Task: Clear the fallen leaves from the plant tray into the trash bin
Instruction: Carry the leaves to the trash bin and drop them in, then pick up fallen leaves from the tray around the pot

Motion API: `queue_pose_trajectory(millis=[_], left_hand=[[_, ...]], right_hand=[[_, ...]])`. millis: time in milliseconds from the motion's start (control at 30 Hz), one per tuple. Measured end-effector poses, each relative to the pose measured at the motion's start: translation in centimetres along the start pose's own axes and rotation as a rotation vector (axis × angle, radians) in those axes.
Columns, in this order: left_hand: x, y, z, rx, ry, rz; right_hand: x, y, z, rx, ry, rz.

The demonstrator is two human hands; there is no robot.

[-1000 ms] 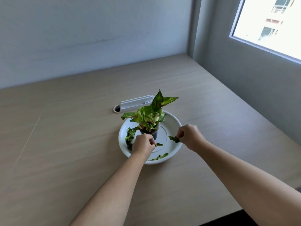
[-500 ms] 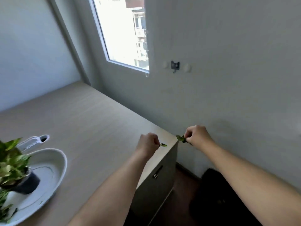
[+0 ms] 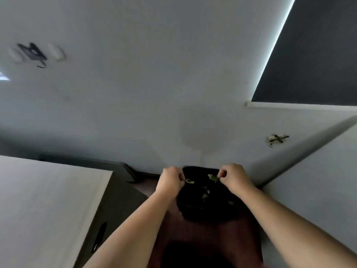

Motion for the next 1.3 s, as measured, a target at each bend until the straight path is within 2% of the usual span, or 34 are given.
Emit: queue_pose_trajectory(millis=[200,300,467,633,800,933,1100,1300], left_hand=[[1.3,8.8,-6.2,0.126,0.029,0.007],[1.1,10.2,-7.3,0.173,0.047,-0.104],[0.6,7.8,-6.6,0.192,0.052,-0.183],[-0.8,2.3,-4.6,0.134,0.027,-0.184],[-1.2,-7.5,0.6,-0.081,0.002,-0.176],[2.7,-15.0,7.8,-0.272,-0.108,-0.155],[11.6,-20.9,21.4,-0.489,-0.403,-0.104],[21.3,-20.6,40.4,-0.634,-0.782,0.002]], right_hand=[[-6.3,5.9,-4.9,0.027,0.057,-0.043],[-8.0,6.8,-5.8,0.073,0.094,-0.062],[-7.7,4.7,-5.0,0.033,0.107,-0.103],[-2.6,0.5,-3.3,0.03,0.043,-0.091],[7.7,-2.6,-0.3,0.053,-0.212,-0.04],[17.8,-1.1,4.7,0.116,-0.461,0.037],[28.3,5.6,14.5,0.257,-0.764,0.152],[34.9,16.0,28.1,0.436,-1.049,0.328]])
Point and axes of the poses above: each hand's wrist, its own z-axis away from the middle knuckle, its own y-axis out of the palm, x = y × z, the point moved 5 cm from there along -z, towards the middle knuckle, and after that the axes turned 6 degrees about y, right-handed, at the moved point
